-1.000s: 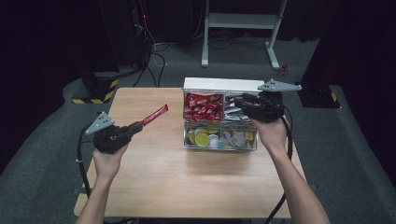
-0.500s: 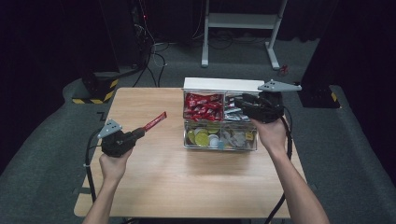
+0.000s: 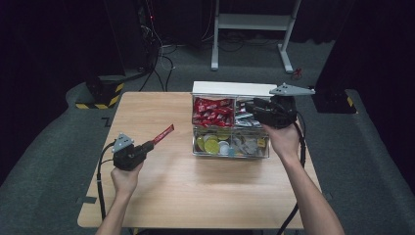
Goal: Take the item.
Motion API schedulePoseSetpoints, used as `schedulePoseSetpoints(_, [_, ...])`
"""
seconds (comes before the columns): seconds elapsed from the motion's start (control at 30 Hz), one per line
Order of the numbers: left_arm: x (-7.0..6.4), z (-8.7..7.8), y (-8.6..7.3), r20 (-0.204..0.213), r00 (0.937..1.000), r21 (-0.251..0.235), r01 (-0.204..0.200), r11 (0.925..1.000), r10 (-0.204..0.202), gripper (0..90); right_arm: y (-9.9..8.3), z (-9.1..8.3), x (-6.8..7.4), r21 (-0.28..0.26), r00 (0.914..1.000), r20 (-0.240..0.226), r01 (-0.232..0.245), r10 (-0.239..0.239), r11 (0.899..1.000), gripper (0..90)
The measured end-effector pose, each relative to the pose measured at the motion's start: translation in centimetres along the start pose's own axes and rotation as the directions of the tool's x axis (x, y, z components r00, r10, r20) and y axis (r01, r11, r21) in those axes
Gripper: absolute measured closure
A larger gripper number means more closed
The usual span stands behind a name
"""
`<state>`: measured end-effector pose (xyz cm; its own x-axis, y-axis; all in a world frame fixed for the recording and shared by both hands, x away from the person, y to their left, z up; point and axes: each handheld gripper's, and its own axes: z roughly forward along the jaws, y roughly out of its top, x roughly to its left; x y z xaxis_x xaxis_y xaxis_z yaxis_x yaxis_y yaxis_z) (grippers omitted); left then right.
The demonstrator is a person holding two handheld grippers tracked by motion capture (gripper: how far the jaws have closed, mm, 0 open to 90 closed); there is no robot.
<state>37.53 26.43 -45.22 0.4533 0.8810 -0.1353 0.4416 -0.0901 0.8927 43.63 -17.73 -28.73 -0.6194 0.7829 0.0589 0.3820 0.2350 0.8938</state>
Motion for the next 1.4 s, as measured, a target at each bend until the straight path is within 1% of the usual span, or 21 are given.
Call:
schedulePoseSetpoints(0.07, [-0.1, 0.4, -0.3, -0.001, 1.0000, 0.010, 0.002, 1.0000, -0.002, 84.7, 0.0, 0.0, 0.0, 0.000, 1.0000, -0.003, -0.003, 0.003, 1.000, 58.9])
schedulePoseSetpoints(0.17, [-0.3, 1.0, -0.7, -0.004, 1.0000, 0.029, -0.007, 0.9996, 0.007, 84.7, 0.0, 0.0, 0.0, -0.002, 1.0000, -0.005, -0.007, 0.007, 1.000, 58.8])
schedulePoseSetpoints(0.23, [-0.3, 1.3, -1.0, -0.004, 1.0000, 0.042, -0.009, 0.9991, 0.009, 84.7, -0.1, 0.0, 0.0, -0.006, 1.0000, -0.005, -0.004, 0.004, 1.000, 58.9])
schedulePoseSetpoints(0.3, [-0.4, 1.7, -1.3, -0.004, 1.0000, 0.052, 0.001, 0.9987, -0.001, 84.6, -0.1, 0.1, 0.0, -0.005, 1.0000, 0.000, 0.000, 0.000, 1.000, 58.9])
schedulePoseSetpoints(0.43, [-0.6, 2.3, -1.9, -0.012, 0.9999, 0.076, -0.007, 0.9971, 0.008, 84.4, -0.1, 0.1, 0.0, -0.003, 1.0000, -0.003, 0.005, -0.005, 1.000, 58.9])
schedulePoseSetpoints(0.53, [-0.7, 2.8, -2.5, -0.018, 0.9998, 0.089, -0.006, 0.9960, 0.007, 84.2, -0.1, 0.1, 0.0, -0.001, 1.0000, -0.002, 0.009, -0.009, 1.000, 58.9])
schedulePoseSetpoints(0.63, [-0.9, 3.4, -2.8, -0.024, 0.9995, 0.106, -0.015, 0.9942, 0.018, 84.1, -0.1, 0.1, 0.1, 0.000, 0.9998, 0.006, 0.018, -0.018, 1.000, 58.9])
schedulePoseSetpoints(0.67, [-1.0, 3.6, -2.8, -0.025, 0.9996, 0.110, -0.011, 0.9939, 0.014, 84.0, -0.1, 0.1, 0.1, 0.000, 0.9998, 0.007, 0.018, -0.018, 1.000, 59.0])
schedulePoseSetpoints(0.7, [-1.0, 3.6, -2.8, -0.026, 0.9994, 0.115, -0.018, 0.9932, 0.021, 84.0, -0.1, 0.2, 0.0, 0.006, 0.9999, 0.004, 0.011, -0.011, 1.000, 59.1])
schedulePoseSetpoints(0.83, [-1.4, 4.0, -3.1, -0.038, 0.9985, 0.129, -0.033, 0.9910, 0.038, 83.9, -0.1, 0.3, 0.0, 0.004, 0.9999, -0.001, 0.015, -0.015, 1.000, 59.0])
schedulePoseSetpoints(0.93, [-1.5, 4.3, -3.5, -0.038, 0.9989, 0.139, -0.022, 0.9901, 0.028, 83.7, -0.1, 0.3, -0.2, 0.012, 0.9999, -0.002, 0.016, -0.016, 1.000, 59.1])
schedulePoseSetpoints(0.97, [-1.6, 4.4, -3.6, -0.037, 0.9991, 0.144, -0.014, 0.9895, 0.019, 83.6, 0.0, 0.3, -0.3, 0.014, 0.9999, -0.005, 0.016, -0.016, 1.000, 59.2])
schedulePoseSetpoints(1.0, [-1.6, 4.4, -3.7, -0.040, 0.9988, 0.149, -0.021, 0.9886, 0.027, 83.5, 0.0, 0.3, -0.3, 0.017, 0.9999, -0.006, 0.013, -0.013, 1.000, 59.1])
schedulePoseSetpoints(1.03, [-1.6, 4.5, -3.8, -0.041, 0.9989, 0.153, -0.016, 0.9882, 0.022, 83.3, 0.0, 0.3, -0.3, 0.019, 0.9999, -0.002, 0.016, -0.016, 1.000, 59.1])
schedulePoseSetpoints(1.17, [-1.5, 4.6, -4.1, -0.048, 0.9984, 0.183, -0.021, 0.9829, 0.030, 82.5, -0.1, 0.3, -0.3, 0.014, 0.9999, -0.004, 0.014, -0.014, 1.000, 59.1])
schedulePoseSetpoints(1.23, [-1.4, 4.8, -4.4, -0.052, 0.9985, 0.196, -0.005, 0.9806, 0.016, 82.5, -0.1, 0.2, -0.2, 0.015, 0.9999, -0.003, 0.013, -0.013, 1.000, 59.0])
schedulePoseSetpoints(1.27, [-1.4, 4.9, -4.5, -0.057, 0.9981, 0.200, -0.009, 0.9797, 0.021, 82.5, -0.1, 0.2, -0.2, 0.016, 0.9999, -0.002, 0.014, -0.013, 1.000, 58.9])
schedulePoseSetpoints(1.3, [-1.4, 4.9, -4.5, -0.055, 0.9984, 0.200, 0.000, 0.9799, 0.012, 82.5, -0.1, 0.2, -0.2, 0.015, 0.9999, -0.003, 0.017, -0.017, 1.000, 58.9])
schedulePoseSetpoints(1.4, [-1.6, 5.1, -4.7, -0.051, 0.9985, 0.215, -0.010, 0.9765, 0.021, 82.0, -0.1, 0.2, -0.2, 0.012, 0.9999, -0.005, 0.011, -0.011, 1.000, 58.9])
